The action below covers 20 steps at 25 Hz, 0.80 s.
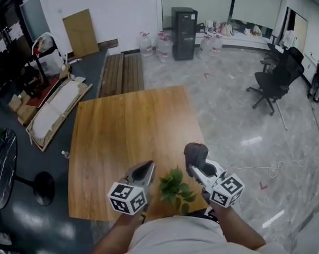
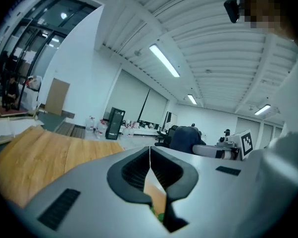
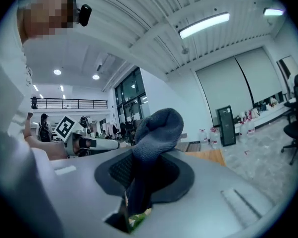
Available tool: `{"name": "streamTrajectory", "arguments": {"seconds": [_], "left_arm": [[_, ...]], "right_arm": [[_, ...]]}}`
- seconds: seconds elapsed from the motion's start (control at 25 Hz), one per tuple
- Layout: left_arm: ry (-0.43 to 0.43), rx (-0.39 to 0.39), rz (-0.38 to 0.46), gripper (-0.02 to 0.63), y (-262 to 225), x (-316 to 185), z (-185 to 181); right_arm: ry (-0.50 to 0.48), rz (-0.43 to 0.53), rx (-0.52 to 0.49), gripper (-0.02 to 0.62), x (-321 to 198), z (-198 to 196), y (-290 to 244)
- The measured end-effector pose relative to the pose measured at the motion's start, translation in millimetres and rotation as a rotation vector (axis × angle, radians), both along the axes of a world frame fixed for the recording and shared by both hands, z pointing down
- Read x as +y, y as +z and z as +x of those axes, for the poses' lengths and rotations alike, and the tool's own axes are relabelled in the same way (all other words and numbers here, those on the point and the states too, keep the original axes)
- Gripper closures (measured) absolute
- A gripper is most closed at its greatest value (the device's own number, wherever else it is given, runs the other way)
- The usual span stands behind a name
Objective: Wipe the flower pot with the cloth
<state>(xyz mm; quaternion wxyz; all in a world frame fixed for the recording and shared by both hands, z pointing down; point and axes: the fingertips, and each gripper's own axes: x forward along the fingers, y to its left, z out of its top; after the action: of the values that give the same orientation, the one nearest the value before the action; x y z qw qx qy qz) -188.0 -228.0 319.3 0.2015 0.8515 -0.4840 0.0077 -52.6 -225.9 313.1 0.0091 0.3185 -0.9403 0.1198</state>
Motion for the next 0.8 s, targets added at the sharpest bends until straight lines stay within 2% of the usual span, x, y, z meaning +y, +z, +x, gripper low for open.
{"name": "streamTrajectory", "arguments": {"seconds": [0.16,0.36,0.56,0.8], "left_arm": [[0.014,-0.037,0.095,0.600,-44,12,3],[-0.010,-0.037,0.152,0.600,-73,24,-11],[-0.033,-0.025,0.165,0.600,-81,27,-23],[-0.020,-0.037,0.164,0.600,-82,33,-25]], "right_arm": [[-0.006,0.076,-0.022,0.534,11,-2,-41],[-0.017,0.112,-0.030,0.534,23,-13,-62],[-0.016,0.151,-0.013,0.534,25,-21,-70],[-0.010,0.171,0.008,0.534,26,-24,-72]]}}
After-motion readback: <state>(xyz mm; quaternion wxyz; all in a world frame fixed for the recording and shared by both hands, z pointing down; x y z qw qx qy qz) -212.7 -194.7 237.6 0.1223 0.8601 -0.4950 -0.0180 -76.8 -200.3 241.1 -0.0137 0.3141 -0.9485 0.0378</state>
